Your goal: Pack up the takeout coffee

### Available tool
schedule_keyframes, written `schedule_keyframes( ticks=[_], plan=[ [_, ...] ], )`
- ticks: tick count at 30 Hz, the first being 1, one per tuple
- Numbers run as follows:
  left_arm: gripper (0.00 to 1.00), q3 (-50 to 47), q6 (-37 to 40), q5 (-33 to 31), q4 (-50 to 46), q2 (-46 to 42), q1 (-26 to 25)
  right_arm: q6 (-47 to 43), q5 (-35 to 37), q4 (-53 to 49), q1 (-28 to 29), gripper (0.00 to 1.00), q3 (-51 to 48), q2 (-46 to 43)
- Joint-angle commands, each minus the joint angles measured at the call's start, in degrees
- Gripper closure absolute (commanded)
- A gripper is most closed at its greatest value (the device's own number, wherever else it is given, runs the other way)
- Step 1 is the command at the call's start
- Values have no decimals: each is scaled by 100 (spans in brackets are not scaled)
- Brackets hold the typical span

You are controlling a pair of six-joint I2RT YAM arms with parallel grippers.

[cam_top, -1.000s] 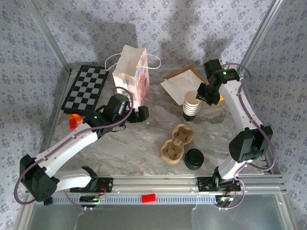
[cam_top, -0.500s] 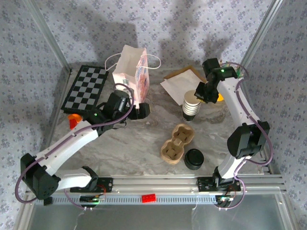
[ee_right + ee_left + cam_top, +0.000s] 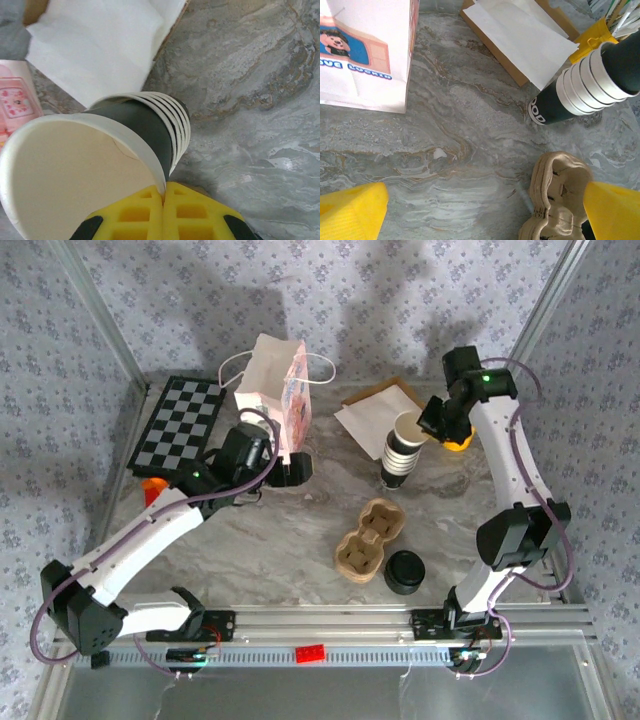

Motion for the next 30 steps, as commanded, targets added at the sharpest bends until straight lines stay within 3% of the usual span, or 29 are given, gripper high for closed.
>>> schedule_keyframes(
  ticks=[1, 6, 12, 18, 24, 30],
  plan=[
    [0, 302, 137, 4, -309, -8, -25, 1, -82, -404, 30, 98, 505, -302],
    [0, 385, -2, 68, -558, -89, -29, -6, -159, -651, 202, 98, 981, -372],
    [0, 386, -97, 35, -911, -395, -22, -179, 118, -721, 1270, 98, 1034, -606],
    [0, 165, -226, -49, -1239, -790, 4, -104, 272, 337, 2440, 99, -441, -865],
    [0, -350, -417, 30, -1085, -1070, 67, -103, 525, 1686, 2829, 100, -1717, -659],
    [0, -698, -570, -4, -850, -1128, 78, 285, 873, 2504, 2921, 100, -2195, -206]
  ],
)
